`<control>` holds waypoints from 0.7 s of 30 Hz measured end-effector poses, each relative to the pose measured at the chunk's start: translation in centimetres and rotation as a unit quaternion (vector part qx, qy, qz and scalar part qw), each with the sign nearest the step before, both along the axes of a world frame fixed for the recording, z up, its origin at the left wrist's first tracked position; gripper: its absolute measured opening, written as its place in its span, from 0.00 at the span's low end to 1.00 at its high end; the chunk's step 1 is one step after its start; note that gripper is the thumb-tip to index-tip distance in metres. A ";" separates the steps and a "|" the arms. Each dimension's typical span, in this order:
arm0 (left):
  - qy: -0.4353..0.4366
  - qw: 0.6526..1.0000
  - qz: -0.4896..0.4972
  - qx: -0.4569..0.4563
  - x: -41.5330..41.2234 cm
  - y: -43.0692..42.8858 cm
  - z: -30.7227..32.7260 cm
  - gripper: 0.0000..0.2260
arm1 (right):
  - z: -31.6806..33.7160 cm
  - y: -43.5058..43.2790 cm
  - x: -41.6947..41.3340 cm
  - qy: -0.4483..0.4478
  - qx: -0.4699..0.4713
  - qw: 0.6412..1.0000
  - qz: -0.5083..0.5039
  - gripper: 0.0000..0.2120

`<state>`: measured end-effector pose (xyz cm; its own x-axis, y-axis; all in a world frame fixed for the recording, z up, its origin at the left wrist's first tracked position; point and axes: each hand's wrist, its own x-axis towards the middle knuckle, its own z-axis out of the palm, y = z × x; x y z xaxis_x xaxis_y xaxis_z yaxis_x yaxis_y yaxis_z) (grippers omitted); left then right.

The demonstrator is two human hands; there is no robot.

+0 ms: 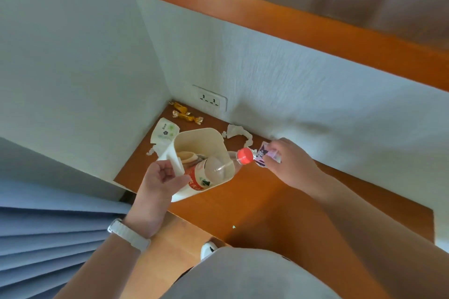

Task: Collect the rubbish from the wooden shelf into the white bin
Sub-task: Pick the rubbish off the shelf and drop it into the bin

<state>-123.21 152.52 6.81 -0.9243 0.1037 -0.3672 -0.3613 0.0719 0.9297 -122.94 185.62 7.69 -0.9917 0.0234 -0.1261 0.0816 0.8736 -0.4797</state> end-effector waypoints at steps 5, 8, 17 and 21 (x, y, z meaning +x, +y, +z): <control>-0.003 1.000 0.012 -0.012 -0.6 0.3 -0.1 0.23 | -6.6 3.8 -0.7 -0.076 0.065 0.995 -0.003 0.22; -0.001 0.999 0.015 -0.031 -0.6 0.4 -0.1 0.16 | -9.0 3.8 -1.2 -0.073 0.070 0.995 -0.009 0.25; 0.004 1.000 0.028 -0.008 -1.1 1.4 1.0 0.23 | -11.7 2.7 -3.3 -0.052 0.088 0.994 -0.028 0.28; -0.008 1.000 0.023 -0.007 -0.7 1.5 1.1 0.26 | -12.0 2.6 -3.5 -0.035 0.113 0.993 -0.011 0.23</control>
